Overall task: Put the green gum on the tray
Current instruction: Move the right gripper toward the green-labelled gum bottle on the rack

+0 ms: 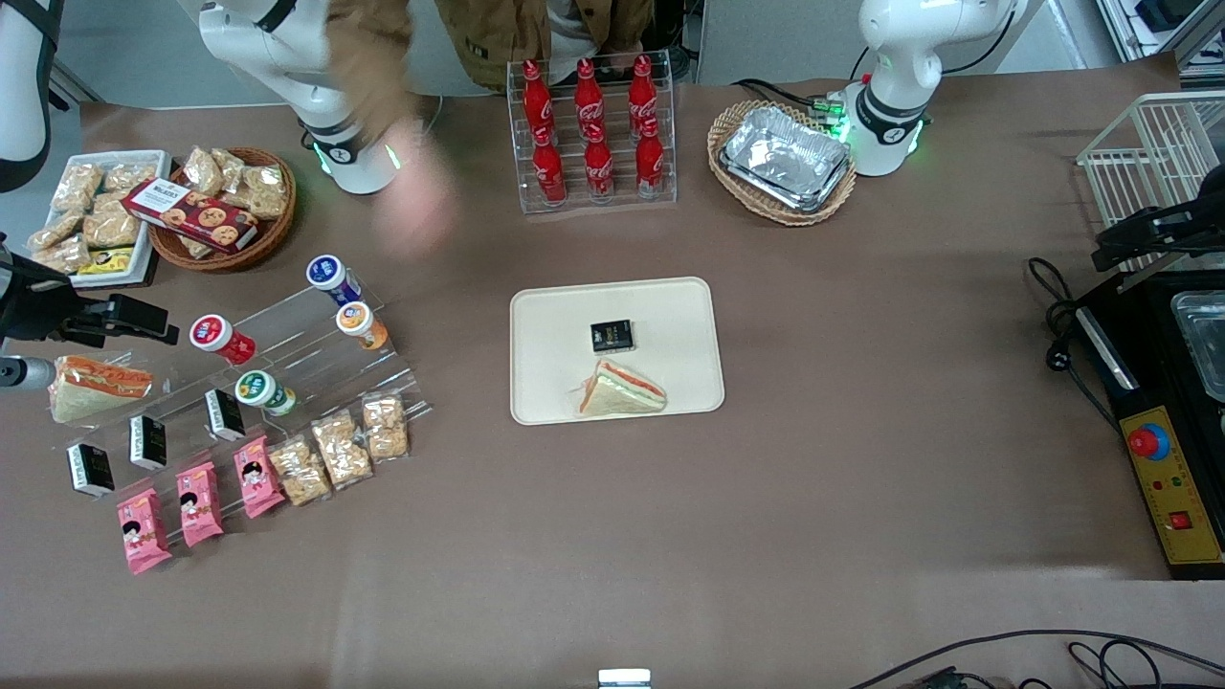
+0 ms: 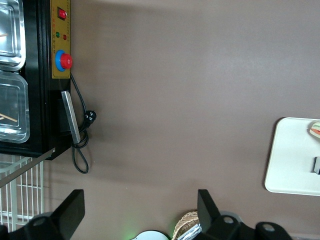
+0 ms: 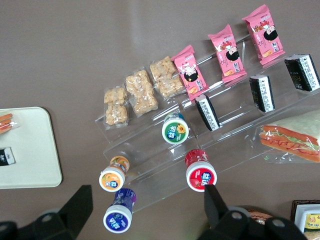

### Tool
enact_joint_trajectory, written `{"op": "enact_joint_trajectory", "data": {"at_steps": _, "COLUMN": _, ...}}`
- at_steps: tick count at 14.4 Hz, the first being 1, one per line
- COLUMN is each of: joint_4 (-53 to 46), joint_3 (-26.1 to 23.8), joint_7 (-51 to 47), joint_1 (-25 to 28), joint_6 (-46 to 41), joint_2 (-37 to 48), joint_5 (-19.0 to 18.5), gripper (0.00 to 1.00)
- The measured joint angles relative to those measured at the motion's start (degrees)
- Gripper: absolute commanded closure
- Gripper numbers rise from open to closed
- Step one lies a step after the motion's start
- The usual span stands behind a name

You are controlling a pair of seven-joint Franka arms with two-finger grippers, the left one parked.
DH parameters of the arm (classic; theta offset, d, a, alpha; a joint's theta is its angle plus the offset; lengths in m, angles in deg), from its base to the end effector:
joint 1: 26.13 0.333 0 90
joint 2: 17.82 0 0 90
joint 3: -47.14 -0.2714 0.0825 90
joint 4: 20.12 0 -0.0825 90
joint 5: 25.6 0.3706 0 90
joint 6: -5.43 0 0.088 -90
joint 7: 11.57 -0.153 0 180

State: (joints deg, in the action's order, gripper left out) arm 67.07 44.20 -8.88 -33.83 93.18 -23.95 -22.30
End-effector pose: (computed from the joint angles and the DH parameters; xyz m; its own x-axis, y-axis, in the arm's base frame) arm 0.5572 -0.0384 0.4945 0.9950 -0.0334 -0.0938 -0.0398 -0.9969 -0.0674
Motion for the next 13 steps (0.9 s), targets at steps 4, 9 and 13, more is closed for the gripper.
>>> {"op": "enact_joint_trajectory", "data": {"at_steps": 4, "joint_4": 0.00, "joint_3": 0.00, "joint_7": 0.00, "joint_1": -0.01, "joint_6": 0.00, "joint_2": 0.00, "joint_5": 0.00, "gripper": 0.00}}
{"op": "enact_joint_trajectory", "data": {"at_steps": 9, "joint_4": 0.04, "joint_3": 0.00, "joint_7": 0.09, "joint_1": -0.17, "joint_6": -0.29, "joint_2": -0.20, "joint_5": 0.00, "gripper": 0.00}}
{"op": "enact_joint_trajectory", "data": {"at_steps": 13, "joint_4": 2.03, "joint_3": 0.01, "joint_7": 5.22, "joint_1": -2.22, "joint_6": -0.25, "joint_2": -0.75, "joint_5": 0.00, "gripper": 0.00}}
